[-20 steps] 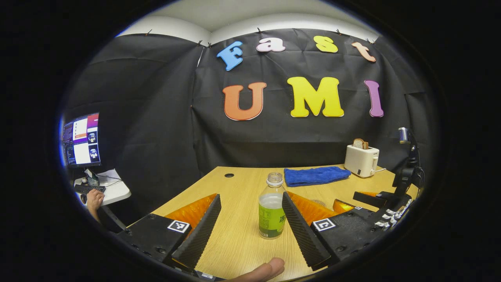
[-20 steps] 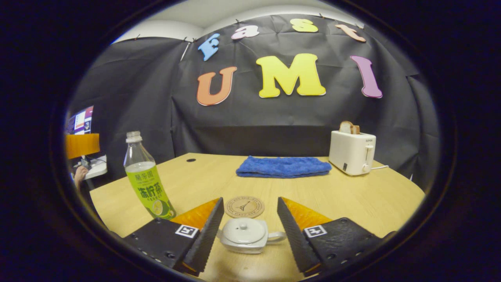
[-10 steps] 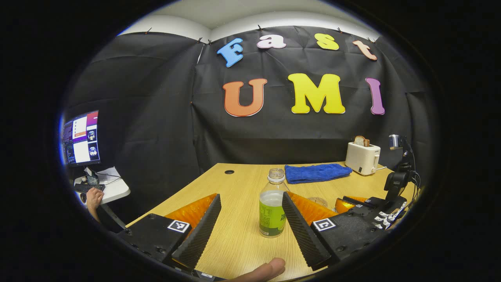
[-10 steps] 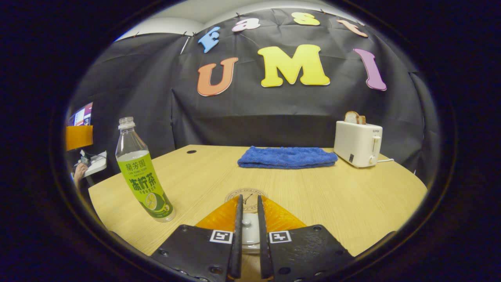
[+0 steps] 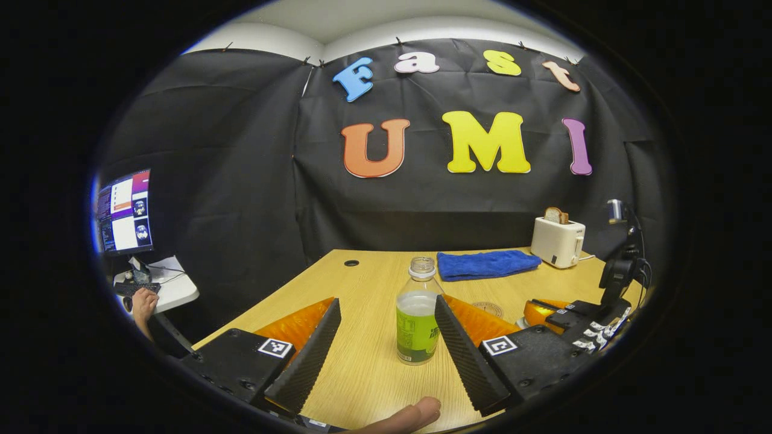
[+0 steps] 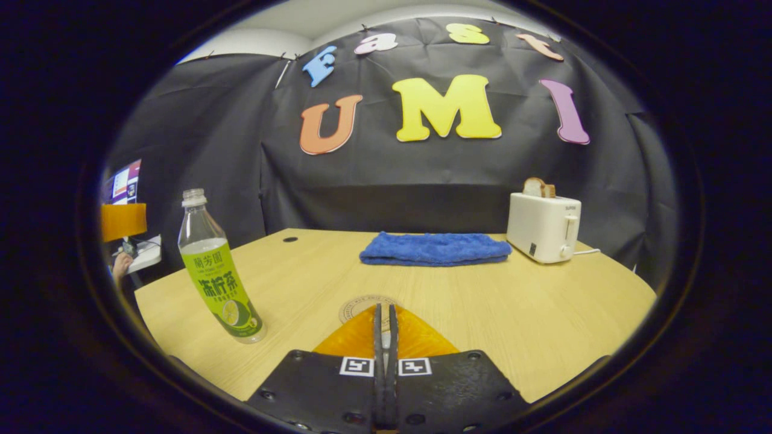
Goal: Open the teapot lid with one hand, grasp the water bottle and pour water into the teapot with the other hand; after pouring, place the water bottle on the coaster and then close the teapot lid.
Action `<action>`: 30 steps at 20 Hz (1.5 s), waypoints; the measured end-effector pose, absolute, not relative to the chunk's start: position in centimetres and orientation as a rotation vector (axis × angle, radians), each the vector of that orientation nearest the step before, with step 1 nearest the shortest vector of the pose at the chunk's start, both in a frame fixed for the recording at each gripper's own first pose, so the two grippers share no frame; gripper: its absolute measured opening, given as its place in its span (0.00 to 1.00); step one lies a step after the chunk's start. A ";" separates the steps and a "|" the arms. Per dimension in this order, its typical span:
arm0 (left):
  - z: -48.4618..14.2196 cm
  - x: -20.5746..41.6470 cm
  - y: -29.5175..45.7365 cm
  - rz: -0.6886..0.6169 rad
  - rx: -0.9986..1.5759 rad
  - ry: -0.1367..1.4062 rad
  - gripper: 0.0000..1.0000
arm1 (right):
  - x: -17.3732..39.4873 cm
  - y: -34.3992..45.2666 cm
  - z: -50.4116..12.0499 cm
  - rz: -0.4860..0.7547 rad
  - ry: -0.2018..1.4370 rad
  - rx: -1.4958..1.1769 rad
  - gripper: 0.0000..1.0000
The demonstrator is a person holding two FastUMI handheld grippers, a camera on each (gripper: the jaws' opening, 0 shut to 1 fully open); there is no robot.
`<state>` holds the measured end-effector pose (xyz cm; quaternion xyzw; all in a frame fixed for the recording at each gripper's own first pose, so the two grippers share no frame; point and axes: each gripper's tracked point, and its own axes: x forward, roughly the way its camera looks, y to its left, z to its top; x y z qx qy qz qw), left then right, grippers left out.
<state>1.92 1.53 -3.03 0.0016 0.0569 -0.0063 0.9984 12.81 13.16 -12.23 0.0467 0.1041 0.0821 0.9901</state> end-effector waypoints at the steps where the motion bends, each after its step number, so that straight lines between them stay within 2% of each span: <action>1: -3.0 2.0 1.6 -0.010 0.002 0.115 0.98 | 12.6 12.7 -11.5 0.156 0.193 0.095 0.00; 13: -3.1 1.8 0.3 -0.070 -0.036 0.119 0.98 | 7.9 5.1 -2.7 0.074 0.015 0.063 0.00; 21: -4.7 3.3 -2.2 -0.148 -0.084 0.138 0.99 | 5.6 -1.0 -1.9 0.010 -0.018 0.070 0.00; 26: -6.0 6.5 -1.3 -0.107 -0.082 0.066 0.98 | 4.6 -1.9 -3.1 0.035 -0.011 0.092 0.00; 30: -7.0 8.6 -2.0 -0.137 -0.070 0.024 0.98 | 4.7 -1.0 -3.7 0.071 0.003 0.096 0.00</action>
